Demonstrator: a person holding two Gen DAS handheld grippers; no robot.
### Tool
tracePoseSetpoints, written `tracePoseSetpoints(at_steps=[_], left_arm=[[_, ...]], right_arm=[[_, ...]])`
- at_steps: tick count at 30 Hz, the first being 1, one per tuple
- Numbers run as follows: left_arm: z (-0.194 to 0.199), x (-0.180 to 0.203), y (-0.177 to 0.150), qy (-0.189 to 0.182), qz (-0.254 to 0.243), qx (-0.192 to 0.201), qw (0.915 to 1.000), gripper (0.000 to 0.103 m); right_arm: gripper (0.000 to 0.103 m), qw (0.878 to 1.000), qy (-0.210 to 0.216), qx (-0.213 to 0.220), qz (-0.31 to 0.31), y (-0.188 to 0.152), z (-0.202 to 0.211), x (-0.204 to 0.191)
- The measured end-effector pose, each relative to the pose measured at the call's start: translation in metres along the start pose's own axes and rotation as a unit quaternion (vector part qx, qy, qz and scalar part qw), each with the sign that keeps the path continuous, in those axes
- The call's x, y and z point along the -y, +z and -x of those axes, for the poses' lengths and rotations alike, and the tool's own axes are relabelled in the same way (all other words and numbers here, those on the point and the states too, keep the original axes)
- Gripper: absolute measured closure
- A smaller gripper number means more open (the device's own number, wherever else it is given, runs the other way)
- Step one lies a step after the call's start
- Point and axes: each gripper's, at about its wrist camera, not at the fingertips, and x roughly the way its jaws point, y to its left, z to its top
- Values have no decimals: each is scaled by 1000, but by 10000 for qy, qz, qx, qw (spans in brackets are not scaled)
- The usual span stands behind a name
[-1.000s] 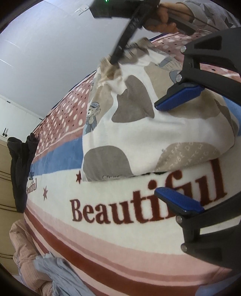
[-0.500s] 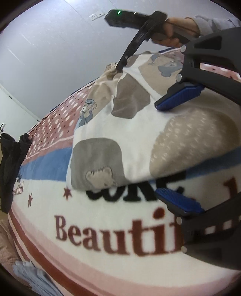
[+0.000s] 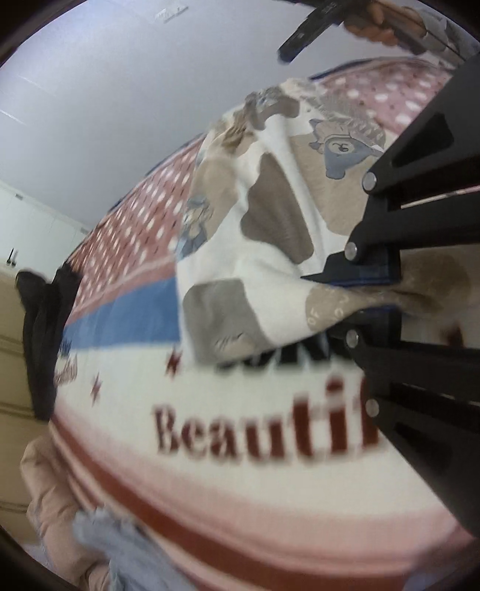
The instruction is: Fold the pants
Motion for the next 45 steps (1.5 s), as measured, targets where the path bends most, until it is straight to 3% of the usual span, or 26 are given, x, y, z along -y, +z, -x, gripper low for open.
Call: tracePoseSetpoints(at_steps=[6, 8, 9, 10, 12, 15, 16, 18, 19, 20, 21, 22, 23, 24, 25, 29, 35, 39, 45], left_arm=[[14, -32, -3, -570, 491, -38, 9972, 97], [1, -24, -6, -833, 470, -352, 9948, 76], [-7, -20, -7, -962, 511, -492, 9928, 41], [-11, -19, -8, -996, 552, -535, 9921, 22], [-18, -20, -12, -1101, 615, -585, 9903, 22], [-31, -23, -15, -1704, 953, -670, 9785, 22], [-34, -20, -15, -1925, 999, -662, 9740, 27], [-43, -9, -13, -2555, 1097, -819, 9571, 43], [-48, -1, -11, -2520, 1020, -875, 9584, 45], [-53, 11, -9, -2308, 870, -893, 9650, 47], [-55, 18, -8, -2129, 762, -865, 9703, 56], [-55, 19, -6, -2034, 786, -819, 9725, 77], [-56, 17, -5, -2028, 919, -790, 9717, 86], [-54, 15, -4, -2055, 1015, -757, 9704, 89], [-49, 17, -3, -1900, 897, -653, 9755, 92], [-23, 16, -3, -1363, 563, -352, 9884, 95], [-3, -7, -3, -836, 373, -285, 9954, 96], [9, -33, -4, -567, 509, -210, 9969, 96], [39, -89, 0, 459, 874, 18, 9951, 97]], right_arm=[[67, 9993, -232, -151, -236, -16, 15, 34], [67, 9990, -244, -177, -319, -20, 16, 40], [67, 9990, -235, -173, -349, -21, 16, 41], [67, 9989, -209, -169, -385, -21, 16, 42], [67, 9989, -162, -171, -417, -21, 15, 42], [67, 9993, -144, -140, -329, -19, 14, 38], [67, 9994, -122, -130, -305, -19, 13, 37], [67, 9995, -55, -122, -294, -18, 10, 34], [67, 9995, -33, -128, -291, -18, 9, 33], [67, 9995, -19, -137, -290, -18, 7, 32], [67, 9995, 7, -154, -293, -18, 4, 31], [67, 9994, 36, -164, -298, -18, 3, 31], [67, 9994, 71, -174, -304, -19, 1, 30], [67, 9994, 88, -178, -299, -19, 0, 29], [67, 9994, 100, -179, -293, -19, 0, 29], [67, 9991, 150, -186, -349, -21, 0, 30], [67, 9987, 66, -184, -469, -26, 3, 39], [67, 9983, 5, -269, -519, -31, 5, 45], [64, 9977, -9, -428, -529, -39, 3, 48]])
